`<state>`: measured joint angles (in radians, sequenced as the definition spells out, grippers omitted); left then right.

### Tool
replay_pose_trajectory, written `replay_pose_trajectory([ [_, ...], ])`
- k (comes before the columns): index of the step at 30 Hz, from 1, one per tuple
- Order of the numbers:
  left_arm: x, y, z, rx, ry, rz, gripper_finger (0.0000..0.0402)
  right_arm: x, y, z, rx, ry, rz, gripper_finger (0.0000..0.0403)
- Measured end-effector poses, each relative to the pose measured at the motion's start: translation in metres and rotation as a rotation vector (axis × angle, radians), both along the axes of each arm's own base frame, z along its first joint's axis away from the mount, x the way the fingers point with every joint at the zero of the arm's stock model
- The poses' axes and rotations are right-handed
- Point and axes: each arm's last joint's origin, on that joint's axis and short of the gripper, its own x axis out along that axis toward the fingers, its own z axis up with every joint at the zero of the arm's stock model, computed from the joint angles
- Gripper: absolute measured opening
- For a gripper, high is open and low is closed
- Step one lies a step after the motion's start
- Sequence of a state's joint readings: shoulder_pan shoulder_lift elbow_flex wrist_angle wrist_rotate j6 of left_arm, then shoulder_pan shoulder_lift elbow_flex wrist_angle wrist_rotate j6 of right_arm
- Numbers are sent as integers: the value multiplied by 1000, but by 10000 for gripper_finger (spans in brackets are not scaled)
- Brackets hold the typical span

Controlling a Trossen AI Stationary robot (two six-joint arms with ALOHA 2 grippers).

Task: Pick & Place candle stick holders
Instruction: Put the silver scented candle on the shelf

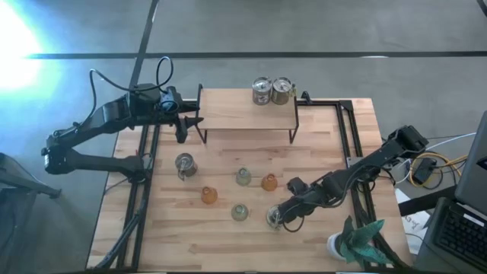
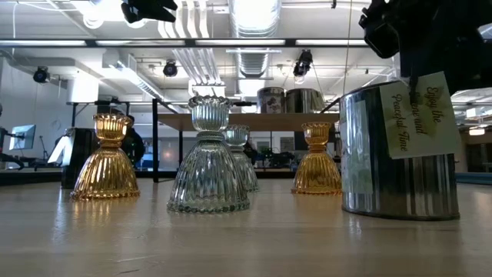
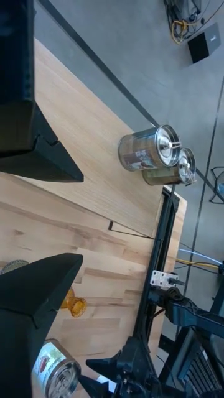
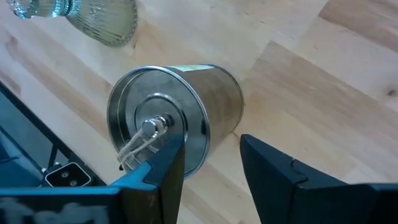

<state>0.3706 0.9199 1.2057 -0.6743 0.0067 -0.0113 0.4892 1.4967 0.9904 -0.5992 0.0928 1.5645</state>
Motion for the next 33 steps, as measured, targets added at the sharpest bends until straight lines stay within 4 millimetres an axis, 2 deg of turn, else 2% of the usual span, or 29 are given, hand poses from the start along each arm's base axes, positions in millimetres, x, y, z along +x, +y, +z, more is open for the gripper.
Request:
replay_pose_trajectory([
  [16, 1, 0, 0, 3, -7, 1, 202, -2, -2, -13, 21, -13, 22, 130],
  [23, 7, 3, -2, 0, 1, 0, 202, 0, -4, -13, 10, -24, 42, 87],
  [33, 15, 6, -6, -9, 27, 0, 202, 17, -1, -29, 44, -26, 116, 16],
])
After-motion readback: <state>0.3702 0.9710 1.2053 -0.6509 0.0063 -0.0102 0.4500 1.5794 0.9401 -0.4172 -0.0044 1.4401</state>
